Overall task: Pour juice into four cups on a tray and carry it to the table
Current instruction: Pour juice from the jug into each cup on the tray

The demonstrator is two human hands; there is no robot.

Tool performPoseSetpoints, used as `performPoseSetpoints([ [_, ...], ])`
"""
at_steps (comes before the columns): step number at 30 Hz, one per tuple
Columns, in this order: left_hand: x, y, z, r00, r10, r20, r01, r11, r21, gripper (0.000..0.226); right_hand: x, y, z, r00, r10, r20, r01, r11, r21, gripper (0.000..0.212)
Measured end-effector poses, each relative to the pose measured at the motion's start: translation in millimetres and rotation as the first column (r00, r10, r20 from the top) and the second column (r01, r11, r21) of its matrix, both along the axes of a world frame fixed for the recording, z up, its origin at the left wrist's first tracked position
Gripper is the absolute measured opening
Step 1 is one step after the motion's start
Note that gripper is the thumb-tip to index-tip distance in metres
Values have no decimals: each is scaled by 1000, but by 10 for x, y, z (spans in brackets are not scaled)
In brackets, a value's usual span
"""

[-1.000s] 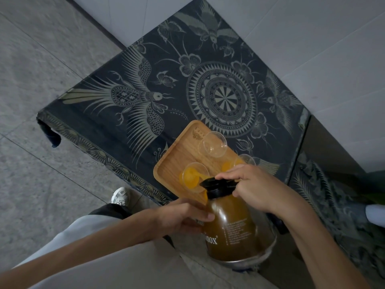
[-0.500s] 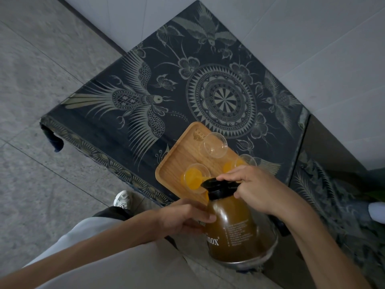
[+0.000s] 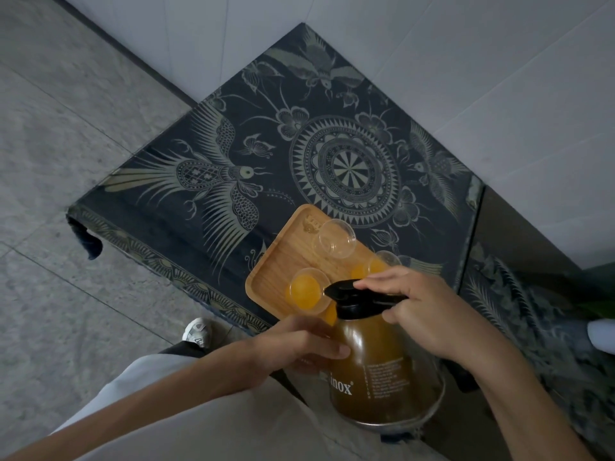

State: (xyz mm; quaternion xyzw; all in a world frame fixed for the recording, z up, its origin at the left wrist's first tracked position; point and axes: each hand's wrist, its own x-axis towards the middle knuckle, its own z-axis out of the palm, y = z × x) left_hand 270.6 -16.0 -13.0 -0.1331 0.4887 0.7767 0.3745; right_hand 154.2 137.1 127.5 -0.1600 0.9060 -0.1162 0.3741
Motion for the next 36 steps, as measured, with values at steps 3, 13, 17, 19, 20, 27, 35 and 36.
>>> performPoseSetpoints([
  [3,-34,4,84,1000,15,7,-15,1000,-26,50,10,72,45,999,14,-51,-16,999,-40,64],
  [13,-260,250,242,985,161,-56,-167,980,-112,61,-244,358,209,991,-8,-132,-21,976,-218,62],
  [17,-457,422,299,970,228,-87,-238,963,-129,71,-465,505,267,985,5,-171,-49,965,-257,60],
  [19,-542,483,300,964,250,-87,-261,955,-140,70,-572,547,275,984,31,-177,-76,964,-255,60],
  [20,-594,532,310,961,264,-81,-273,952,-135,68,-633,584,280,984,41,-176,-86,964,-254,60],
  [27,-836,814,201,942,333,-38,-335,939,-75,62,-991,681,210,979,117,-167,-153,963,-221,62],
  [35,-930,843,23,945,315,90,-318,948,21,68,-1182,560,116,980,167,-103,-181,972,-147,59],
  [36,-942,830,17,946,307,99,-311,950,29,66,-1192,539,103,982,164,-98,-177,974,-140,59],
])
